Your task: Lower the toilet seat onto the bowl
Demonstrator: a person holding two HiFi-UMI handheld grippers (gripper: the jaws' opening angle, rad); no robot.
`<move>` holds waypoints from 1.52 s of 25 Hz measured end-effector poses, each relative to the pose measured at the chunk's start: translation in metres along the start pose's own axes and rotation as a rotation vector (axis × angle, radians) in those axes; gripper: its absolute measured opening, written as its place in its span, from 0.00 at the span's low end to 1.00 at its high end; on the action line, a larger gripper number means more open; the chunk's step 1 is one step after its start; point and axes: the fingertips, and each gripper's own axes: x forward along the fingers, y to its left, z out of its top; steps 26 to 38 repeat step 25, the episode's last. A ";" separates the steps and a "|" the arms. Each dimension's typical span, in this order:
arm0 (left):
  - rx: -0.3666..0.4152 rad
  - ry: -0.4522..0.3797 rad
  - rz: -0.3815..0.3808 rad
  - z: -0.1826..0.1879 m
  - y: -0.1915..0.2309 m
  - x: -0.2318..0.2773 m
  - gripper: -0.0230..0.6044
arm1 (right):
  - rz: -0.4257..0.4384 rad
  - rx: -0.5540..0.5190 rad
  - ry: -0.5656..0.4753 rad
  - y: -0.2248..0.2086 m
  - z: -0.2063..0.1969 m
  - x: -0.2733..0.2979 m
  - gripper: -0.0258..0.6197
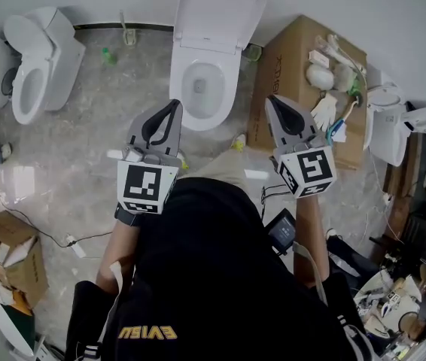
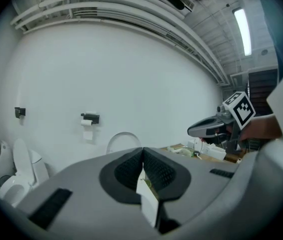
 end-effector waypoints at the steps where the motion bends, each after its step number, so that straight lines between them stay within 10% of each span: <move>1: -0.001 0.007 0.009 -0.003 0.006 -0.003 0.06 | 0.002 -0.005 0.006 0.003 -0.001 0.001 0.03; 14: -0.007 0.040 0.114 -0.028 0.072 -0.035 0.06 | -0.056 -0.037 0.068 -0.031 0.001 -0.014 0.03; 25: 0.029 0.086 0.263 -0.086 0.187 -0.067 0.06 | -0.195 0.135 0.173 -0.108 -0.069 -0.055 0.03; 38: 0.029 0.086 0.263 -0.086 0.187 -0.067 0.06 | -0.195 0.135 0.173 -0.108 -0.069 -0.055 0.03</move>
